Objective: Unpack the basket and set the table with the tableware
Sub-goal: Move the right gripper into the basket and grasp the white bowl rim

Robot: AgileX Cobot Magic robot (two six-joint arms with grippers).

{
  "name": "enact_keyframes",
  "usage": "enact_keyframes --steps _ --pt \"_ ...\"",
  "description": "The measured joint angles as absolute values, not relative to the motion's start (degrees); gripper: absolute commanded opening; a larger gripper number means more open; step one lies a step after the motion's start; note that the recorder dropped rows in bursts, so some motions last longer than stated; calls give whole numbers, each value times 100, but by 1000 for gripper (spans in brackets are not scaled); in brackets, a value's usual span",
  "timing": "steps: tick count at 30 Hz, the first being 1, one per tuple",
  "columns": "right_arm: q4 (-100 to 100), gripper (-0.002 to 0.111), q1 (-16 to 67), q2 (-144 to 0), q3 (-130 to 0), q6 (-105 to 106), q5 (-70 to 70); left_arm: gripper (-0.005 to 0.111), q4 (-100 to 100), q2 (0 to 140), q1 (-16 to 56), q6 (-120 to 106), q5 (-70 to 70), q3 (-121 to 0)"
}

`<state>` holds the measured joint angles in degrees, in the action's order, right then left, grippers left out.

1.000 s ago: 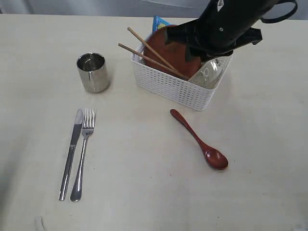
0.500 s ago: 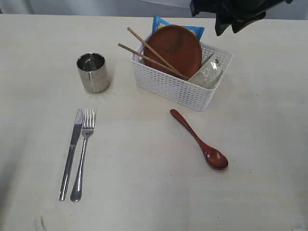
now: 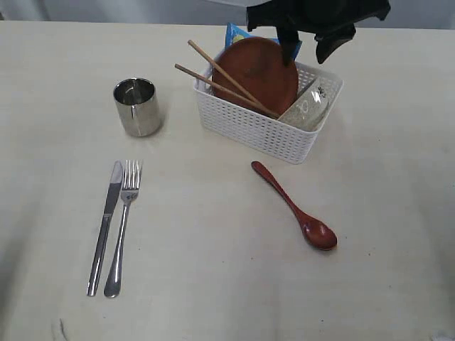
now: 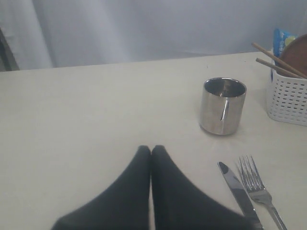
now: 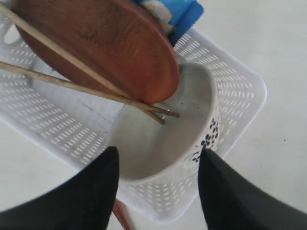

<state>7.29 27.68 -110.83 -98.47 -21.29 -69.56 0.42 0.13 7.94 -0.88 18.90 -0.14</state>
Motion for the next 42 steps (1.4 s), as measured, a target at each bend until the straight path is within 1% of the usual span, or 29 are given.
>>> enact_keyframes --steps 2,5,10,11,15,16,24,42 --pt "797 52 2768 -11159 -9847 -2226 -6956 0 42 13 794 -88 1890 -14" --pt "840 59 2768 -11244 -9847 -2206 -6966 0 42 13 794 -88 1890 -14" --pt "947 59 2768 -11341 -9847 -2255 -6978 0 42 13 794 -88 1890 -14" --pt "989 59 2768 -11340 -9847 -2283 -6978 0 42 13 794 -88 1890 -14" --pt "1039 50 2768 -11367 -9847 -2406 -6978 0 42 13 794 -88 1890 -14" --pt "1039 49 2768 -11394 -9847 -2403 -6978 0 42 13 794 -88 1890 -14" --pt "1188 49 2768 -11536 -9436 -2403 -6990 0 42 13 794 -88 1890 -14" --pt "1207 49 2768 -11736 -9411 -2403 -6966 0 42 13 794 -88 1890 -14"
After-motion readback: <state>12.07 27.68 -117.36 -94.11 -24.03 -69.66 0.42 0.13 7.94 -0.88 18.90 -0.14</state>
